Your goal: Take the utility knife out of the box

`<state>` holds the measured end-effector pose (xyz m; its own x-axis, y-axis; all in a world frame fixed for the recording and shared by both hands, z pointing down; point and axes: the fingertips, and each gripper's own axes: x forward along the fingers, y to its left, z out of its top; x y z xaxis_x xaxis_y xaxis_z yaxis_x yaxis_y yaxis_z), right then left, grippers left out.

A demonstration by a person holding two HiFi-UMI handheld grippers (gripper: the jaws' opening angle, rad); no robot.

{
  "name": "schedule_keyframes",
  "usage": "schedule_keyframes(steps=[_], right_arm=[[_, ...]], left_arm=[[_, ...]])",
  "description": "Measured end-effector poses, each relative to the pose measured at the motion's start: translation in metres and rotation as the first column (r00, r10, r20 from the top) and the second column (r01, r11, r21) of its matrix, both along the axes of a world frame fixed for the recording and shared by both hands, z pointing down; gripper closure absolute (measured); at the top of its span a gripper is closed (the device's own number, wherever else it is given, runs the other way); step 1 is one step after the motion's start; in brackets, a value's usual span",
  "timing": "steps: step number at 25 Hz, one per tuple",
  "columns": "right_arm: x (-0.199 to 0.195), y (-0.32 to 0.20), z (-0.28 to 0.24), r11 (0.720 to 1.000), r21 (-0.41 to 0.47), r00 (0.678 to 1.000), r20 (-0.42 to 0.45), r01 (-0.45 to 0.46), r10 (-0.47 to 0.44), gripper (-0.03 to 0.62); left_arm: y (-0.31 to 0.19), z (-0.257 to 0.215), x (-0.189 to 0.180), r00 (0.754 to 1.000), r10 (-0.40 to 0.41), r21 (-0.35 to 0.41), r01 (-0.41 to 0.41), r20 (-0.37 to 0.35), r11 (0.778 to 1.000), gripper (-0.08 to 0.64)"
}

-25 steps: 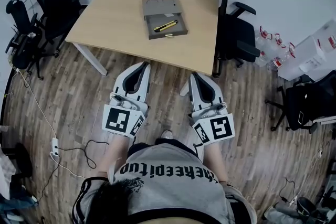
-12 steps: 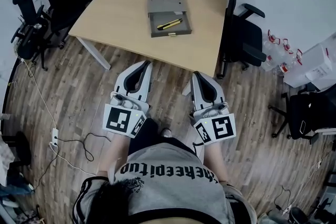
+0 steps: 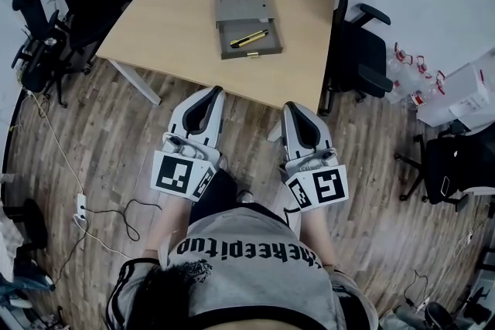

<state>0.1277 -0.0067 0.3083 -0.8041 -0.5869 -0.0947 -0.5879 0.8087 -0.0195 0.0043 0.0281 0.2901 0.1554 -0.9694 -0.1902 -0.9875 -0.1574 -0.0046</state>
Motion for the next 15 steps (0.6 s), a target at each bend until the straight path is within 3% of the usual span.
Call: schedule_keyframes(steps=[15], right_arm=[[-0.048, -0.066, -0.005, 0.998, 0.008, 0.998, -0.008, -0.066, 0.067, 0.586]], left_arm=[[-0.077, -0.003, -0.049, 0.997, 0.079, 0.002, -0.079, -0.011, 0.997, 0.541]])
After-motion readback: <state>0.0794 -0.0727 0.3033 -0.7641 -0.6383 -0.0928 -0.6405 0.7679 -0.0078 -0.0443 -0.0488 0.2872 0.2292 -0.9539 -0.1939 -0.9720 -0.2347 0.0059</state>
